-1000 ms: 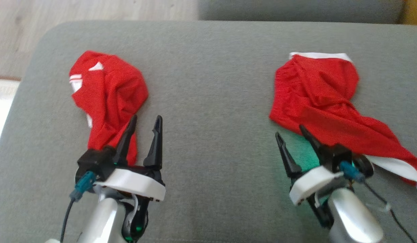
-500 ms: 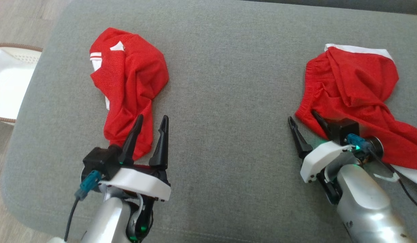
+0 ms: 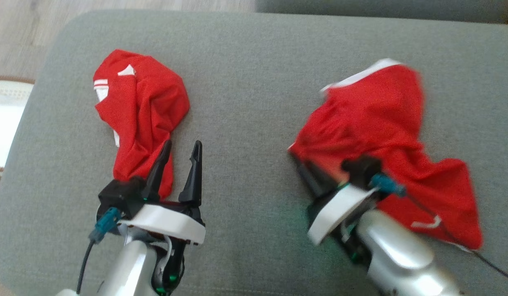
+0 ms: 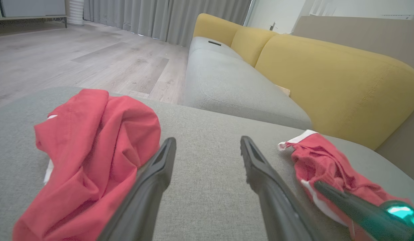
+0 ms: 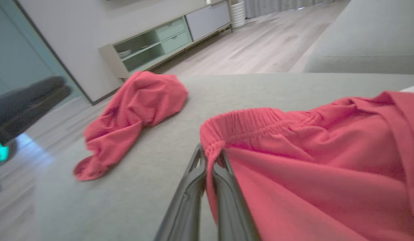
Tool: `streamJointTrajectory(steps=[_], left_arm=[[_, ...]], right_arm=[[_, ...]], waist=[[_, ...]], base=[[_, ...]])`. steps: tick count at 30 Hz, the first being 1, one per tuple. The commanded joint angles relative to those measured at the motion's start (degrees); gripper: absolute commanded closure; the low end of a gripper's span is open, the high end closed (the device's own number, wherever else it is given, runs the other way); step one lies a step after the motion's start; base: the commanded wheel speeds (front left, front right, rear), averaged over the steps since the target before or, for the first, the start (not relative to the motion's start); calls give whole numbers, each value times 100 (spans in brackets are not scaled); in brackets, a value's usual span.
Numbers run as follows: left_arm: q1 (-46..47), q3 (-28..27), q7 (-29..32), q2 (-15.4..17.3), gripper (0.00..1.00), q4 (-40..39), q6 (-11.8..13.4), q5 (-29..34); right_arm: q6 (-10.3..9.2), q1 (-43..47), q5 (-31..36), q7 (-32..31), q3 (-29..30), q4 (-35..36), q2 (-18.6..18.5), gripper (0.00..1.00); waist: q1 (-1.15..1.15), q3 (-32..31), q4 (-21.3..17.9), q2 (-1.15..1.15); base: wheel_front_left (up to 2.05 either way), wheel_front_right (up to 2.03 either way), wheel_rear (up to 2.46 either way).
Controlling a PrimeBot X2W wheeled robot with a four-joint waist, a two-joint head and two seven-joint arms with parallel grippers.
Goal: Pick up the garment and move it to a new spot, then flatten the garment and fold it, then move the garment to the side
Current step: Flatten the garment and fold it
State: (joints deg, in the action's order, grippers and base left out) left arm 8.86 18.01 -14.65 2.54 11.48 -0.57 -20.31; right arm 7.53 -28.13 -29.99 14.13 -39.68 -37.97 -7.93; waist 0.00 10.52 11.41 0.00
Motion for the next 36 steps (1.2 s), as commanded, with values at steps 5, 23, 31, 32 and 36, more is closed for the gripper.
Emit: streamJointTrajectory(steps=[5, 23, 31, 32, 36], left_arm=[[112, -194, -35, 33, 0, -122, -33, 9], [320, 31, -35, 33, 0, -142, -35, -83], [361, -28, -35, 33, 0, -97, -37, -41], [363, -43, -35, 33, 0, -94, -39, -33], [352, -113, -35, 33, 0, -90, -62, 7]], right_arm=[[-4, 251, -1156, -185, -1377, 1194, -349, 100], [-4, -665, -2233, -521, -1788, 348, -1068, 33], [-4, -860, -1938, -193, -1835, -319, -863, 0], [-4, -866, -1903, -132, -1797, -342, -842, 0], [-4, -785, -1722, 47, -1477, -243, -825, 0]], waist=[[0, -234, -140, 0], [0, 129, 133, 0], [0, 91, -90, 0], [0, 70, -149, 0], [0, -21, -407, 0]], base=[[0, 0, 0], [0, 0, 0], [0, 0, 0], [0, 0, 0], [0, 0, 0]])
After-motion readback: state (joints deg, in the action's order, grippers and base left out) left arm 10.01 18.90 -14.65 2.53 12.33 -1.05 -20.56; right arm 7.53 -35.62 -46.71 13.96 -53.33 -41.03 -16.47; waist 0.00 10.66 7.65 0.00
